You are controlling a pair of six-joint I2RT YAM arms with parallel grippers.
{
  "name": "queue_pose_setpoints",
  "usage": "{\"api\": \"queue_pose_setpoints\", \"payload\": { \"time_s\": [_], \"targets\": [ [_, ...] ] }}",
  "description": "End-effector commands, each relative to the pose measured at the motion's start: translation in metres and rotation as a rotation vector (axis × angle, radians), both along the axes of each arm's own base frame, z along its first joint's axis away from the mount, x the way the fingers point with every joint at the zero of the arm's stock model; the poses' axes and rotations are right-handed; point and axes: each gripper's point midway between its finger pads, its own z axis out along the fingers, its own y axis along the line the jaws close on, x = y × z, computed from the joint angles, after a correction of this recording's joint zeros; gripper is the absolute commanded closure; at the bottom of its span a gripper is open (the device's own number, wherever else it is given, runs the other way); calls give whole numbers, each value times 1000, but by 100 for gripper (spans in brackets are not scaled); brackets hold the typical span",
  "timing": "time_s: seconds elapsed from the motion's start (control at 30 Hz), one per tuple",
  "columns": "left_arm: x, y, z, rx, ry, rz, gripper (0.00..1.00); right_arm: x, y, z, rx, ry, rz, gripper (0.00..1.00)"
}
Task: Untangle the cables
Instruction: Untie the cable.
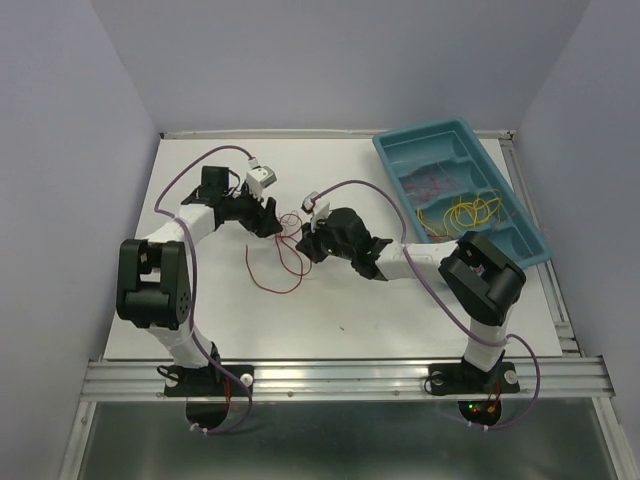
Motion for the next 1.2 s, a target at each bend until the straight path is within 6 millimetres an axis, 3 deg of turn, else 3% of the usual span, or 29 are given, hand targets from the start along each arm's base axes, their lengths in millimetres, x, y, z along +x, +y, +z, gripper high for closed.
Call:
{"api": "queue_pose_setpoints", "payload": {
  "time_s": [0.0, 0.07, 0.1, 0.17, 0.27, 0.33, 0.37, 0.4, 0.43, 0.5, 0.53, 0.6, 0.63, 0.7, 0.77, 0.8, 1.03, 1.17],
  "targets": [
    [13, -6, 4, 33, -31, -18, 30, 1, 5, 20, 63, -48, 11, 88],
    [19, -5, 2, 39, -17, -2, 49, 1, 5, 22, 70, -50, 10, 91],
    [22, -3, -2, 54, -6, 10, 72, 1, 5, 23, 72, -50, 10, 94],
    [26, 4, 0, 59, -11, 34, 100, 6, -2, 25, 72, -51, -47, 99],
    [35, 23, 19, 29, -56, 101, 100, 18, -25, 22, 46, -47, -195, 99],
    [44, 40, 44, 18, -128, 175, 100, 26, -45, 19, 28, -38, -316, 100],
    [48, 57, 51, 20, -148, 227, 100, 34, -68, 13, 23, -16, -447, 99],
    [52, 69, 64, 25, -195, 277, 100, 38, -87, 24, 41, -6, -517, 100],
    [53, 82, 67, 32, -208, 321, 100, 36, -110, 14, 30, 17, -609, 99],
    [57, 95, 77, 41, -258, 372, 100, 31, -135, 27, 65, 6, -697, 100],
    [57, 103, 84, 48, -278, 408, 100, 27, -149, 53, 134, -18, -736, 100],
    [59, 112, 89, 49, -300, 445, 100, 15, -176, 60, 135, -34, -799, 99],
    [60, 121, 94, 53, -307, 485, 100, 8, -186, 87, 199, -61, -809, 99],
    [61, 129, 99, 63, -331, 520, 100, -4, -200, 94, 206, -70, -817, 99],
    [62, 135, 101, 75, -346, 545, 100, -17, -210, 131, 305, -109, -797, 99],
    [62, 139, 100, 86, -352, 561, 100, -22, -215, 140, 320, -118, -792, 99],
    [57, 141, 103, 92, -372, 573, 100, -42, -245, 238, 445, -241, -797, 99],
    [47, 126, 99, 64, -365, 508, 100, -51, -276, 309, 534, -346, -874, 99]
  ]
}}
